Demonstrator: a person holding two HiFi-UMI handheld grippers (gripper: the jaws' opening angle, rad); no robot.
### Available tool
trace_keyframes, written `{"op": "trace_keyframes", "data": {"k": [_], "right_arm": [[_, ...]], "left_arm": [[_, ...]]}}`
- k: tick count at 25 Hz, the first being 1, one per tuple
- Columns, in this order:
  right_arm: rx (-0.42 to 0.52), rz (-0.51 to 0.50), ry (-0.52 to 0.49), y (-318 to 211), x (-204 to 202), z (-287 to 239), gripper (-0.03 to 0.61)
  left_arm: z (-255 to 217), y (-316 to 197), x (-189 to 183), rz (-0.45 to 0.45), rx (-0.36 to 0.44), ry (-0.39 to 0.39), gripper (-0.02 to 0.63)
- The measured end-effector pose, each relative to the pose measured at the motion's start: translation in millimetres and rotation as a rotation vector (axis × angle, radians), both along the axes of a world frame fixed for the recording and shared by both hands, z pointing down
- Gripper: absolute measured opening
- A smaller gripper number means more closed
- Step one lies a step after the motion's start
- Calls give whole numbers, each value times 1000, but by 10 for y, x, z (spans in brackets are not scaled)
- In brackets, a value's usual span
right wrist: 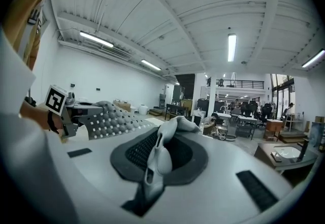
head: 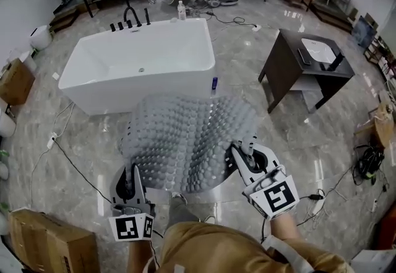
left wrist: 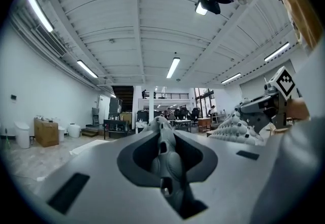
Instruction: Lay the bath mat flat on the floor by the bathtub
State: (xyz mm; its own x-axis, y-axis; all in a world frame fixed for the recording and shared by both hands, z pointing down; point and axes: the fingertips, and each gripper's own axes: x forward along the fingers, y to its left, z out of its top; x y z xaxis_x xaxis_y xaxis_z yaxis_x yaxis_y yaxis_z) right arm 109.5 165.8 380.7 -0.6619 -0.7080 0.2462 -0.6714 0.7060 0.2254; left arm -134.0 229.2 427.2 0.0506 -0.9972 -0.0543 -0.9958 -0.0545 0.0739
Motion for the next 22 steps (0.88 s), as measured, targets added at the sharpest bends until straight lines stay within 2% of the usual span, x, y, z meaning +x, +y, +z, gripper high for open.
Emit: {"op": "trace_keyframes", "data": {"k": [6, 12, 18, 22], "right_arm": [[-7, 42, 24, -582, -286, 90, 35], [-36, 67, 40, -1155, -746, 125, 35], [-30, 101, 53, -1511, -1142, 128, 35], [-18, 127, 81, -1690, -1297, 126, 35]], "left_arm": [[126, -670, -257, 56, -8, 4, 54], [95, -1298, -738, 93, -15, 13, 54], [82, -1727, -1135, 139, -1, -2, 54], [124, -1941, -1245, 169, 14, -3, 54]]}}
